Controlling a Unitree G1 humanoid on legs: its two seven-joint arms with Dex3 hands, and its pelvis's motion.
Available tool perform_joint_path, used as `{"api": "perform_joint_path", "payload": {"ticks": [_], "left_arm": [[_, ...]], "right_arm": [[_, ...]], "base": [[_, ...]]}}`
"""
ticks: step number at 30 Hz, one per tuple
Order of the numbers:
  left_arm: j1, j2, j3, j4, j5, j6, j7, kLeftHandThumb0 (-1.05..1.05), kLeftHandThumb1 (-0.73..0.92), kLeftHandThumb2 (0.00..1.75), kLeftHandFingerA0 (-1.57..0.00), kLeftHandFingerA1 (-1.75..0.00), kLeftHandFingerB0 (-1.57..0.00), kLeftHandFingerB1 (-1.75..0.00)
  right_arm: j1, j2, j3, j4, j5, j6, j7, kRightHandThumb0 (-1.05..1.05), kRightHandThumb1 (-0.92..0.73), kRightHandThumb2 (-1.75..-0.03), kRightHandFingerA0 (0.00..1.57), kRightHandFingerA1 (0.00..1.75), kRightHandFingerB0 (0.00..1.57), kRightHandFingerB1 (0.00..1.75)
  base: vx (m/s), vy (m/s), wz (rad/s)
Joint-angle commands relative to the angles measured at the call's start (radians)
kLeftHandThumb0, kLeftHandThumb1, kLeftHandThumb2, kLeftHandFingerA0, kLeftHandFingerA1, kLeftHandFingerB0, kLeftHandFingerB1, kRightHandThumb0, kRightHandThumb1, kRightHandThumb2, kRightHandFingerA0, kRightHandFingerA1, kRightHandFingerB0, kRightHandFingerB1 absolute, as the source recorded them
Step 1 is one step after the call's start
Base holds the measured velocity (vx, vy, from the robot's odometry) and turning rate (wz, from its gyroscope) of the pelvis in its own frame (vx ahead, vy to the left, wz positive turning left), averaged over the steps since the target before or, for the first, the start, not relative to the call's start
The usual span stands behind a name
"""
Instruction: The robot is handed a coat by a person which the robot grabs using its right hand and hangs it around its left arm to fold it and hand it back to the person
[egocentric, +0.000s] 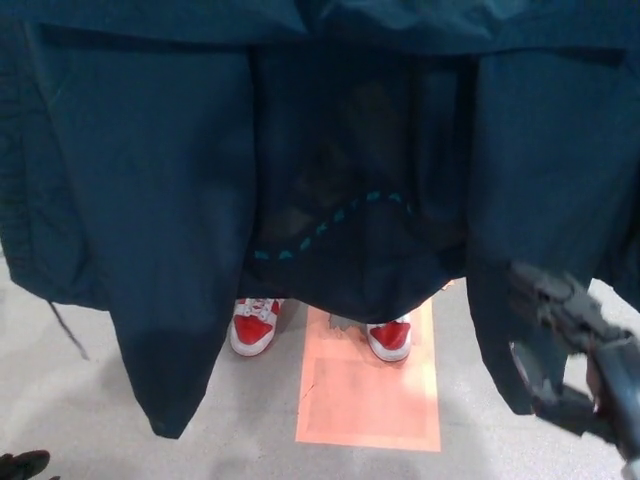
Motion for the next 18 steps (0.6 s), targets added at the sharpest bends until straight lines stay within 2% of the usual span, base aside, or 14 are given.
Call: {"api": "perform_joint_path", "payload": {"ticks": [1,5,6,7,8,9,10,11,12,13,15,16,17,18], "left_arm": [[0.02,0.023,0.028,0.007,-0.028,-0.065,-0.055,-0.74,0.92,0.7,-0.24,-0.33,-0.18,-0.3],[0.035,0.031,0.027,-0.002,-0.029,-0.063,-0.068,-0.74,0.92,0.71,-0.21,-0.32,-0.15,-0.3],[0.032,0.031,0.031,0.003,-0.035,-0.063,-0.081,-0.35,0.54,1.11,0.0,-0.47,0.0,-0.47],[0.03,0.032,0.034,0.009,-0.038,-0.064,-0.093,-0.35,0.54,1.11,0.0,-0.47,0.0,-0.47],[0.029,0.033,0.035,0.011,-0.039,-0.065,-0.096,-0.35,0.54,1.11,0.0,-0.47,0.0,-0.47],[0.026,0.031,0.029,0.01,-0.031,-0.058,-0.085,-0.35,0.53,1.11,0.0,-0.47,0.0,-0.47],[0.023,0.032,0.028,0.008,-0.031,-0.059,-0.092,-0.35,0.53,1.11,0.0,-0.47,0.0,-0.47],[0.024,0.032,0.03,0.006,-0.032,-0.067,-0.097,-0.75,0.92,0.72,-0.21,-0.31,-0.16,-0.3],[0.025,0.032,0.032,0.005,-0.033,-0.079,-0.102,-0.75,0.92,0.72,-0.21,-0.31,-0.16,-0.3],[0.021,0.031,0.03,0.003,-0.03,-0.077,-0.094,-0.75,0.92,0.72,-0.21,-0.32,-0.17,-0.3],[0.009,0.025,0.046,0.005,-0.047,-0.055,-0.106,-0.77,0.92,0.7,-0.21,-0.31,-0.17,-0.3],[0.005,0.025,0.049,0.006,-0.048,-0.055,-0.106,-0.36,0.52,1.1,0.0,-0.48,0.0,-0.47],[-0.002,0.027,0.048,0.007,-0.042,-0.064,-0.101,-0.36,0.53,1.11,0.0,-0.47,0.0,-0.47],[-0.004,0.028,0.047,0.007,-0.038,-0.069,-0.099,-0.36,0.53,1.11,0.0,-0.47,0.0,-0.47]], "right_arm": [[-0.077,-0.025,-0.063,-0.672,0.039,0.055,-0.022,-0.76,-0.85,-0.66,0.27,0.32,0.27,0.3],[-0.146,-0.027,-0.051,-0.698,0.013,0.13,-0.01,-0.77,-0.84,-0.66,0.26,0.31,0.26,0.3],[-0.199,-0.038,-0.044,-0.696,0.016,0.188,0.005,-0.8,-0.8,-0.65,0.23,0.28,0.25,0.28],[-0.25,-0.048,-0.036,-0.69,0.023,0.249,0.021,-0.8,-0.8,-0.65,0.23,0.28,0.25,0.28],[-0.26,-0.05,-0.034,-0.693,0.024,0.266,0.025,-0.8,-0.8,-0.65,0.23,0.28,0.25,0.28],[-0.326,-0.067,-0.031,-0.663,-0.008,0.315,0.042,-0.37,-0.43,-1.03,0.0,0.48,0.0,0.46],[-0.387,-0.085,-0.025,-0.639,-0.027,0.378,0.064,-0.37,-0.43,-1.04,0.0,0.48,0.0,0.47],[-0.412,-0.088,-0.022,-0.629,-0.029,0.405,0.07,-0.9,-0.7,-1.02,0.1,0.4,0.1,0.38],[-0.445,-0.093,-0.016,-0.618,-0.031,0.441,0.076,-0.9,-0.7,-1.02,0.1,0.4,0.1,0.38],[-0.48,-0.103,-0.013,-0.599,-0.047,0.457,0.084,-0.8,-0.84,-0.67,0.13,0.27,0.13,0.26],[-0.552,-0.131,-0.003,-0.555,-0.106,0.492,0.103,-0.8,-0.87,-0.68,0.13,0.26,0.12,0.25],[-0.609,-0.148,0.011,-0.513,-0.126,0.531,0.124,-0.88,-0.76,-0.84,0.1,0.27,0.09,0.26],[-0.677,-0.179,0.026,-0.448,-0.145,0.542,0.154,-0.87,-0.78,-1.09,0.09,0.28,0.09,0.25],[-0.697,-0.19,0.032,-0.429,-0.149,0.541,0.162,-0.87,-0.78,-1.09,0.09,0.28,0.09,0.25]], "base": [[0.0,0.0,0.0],[0.0,0.0,0.0],[0.0,0.0,0.0],[0.0,0.0,0.0],[0.0,0.0,0.0],[0.0,0.0,0.0],[0.0,0.0,0.0],[0.0,0.0,0.0],[0.0,0.0,0.0],[0.0,0.0,0.0],[0.0,0.0,0.0],[0.0,0.0,0.0],[0.0,0.0,0.0],[0.0,0.0,0.0]]}}
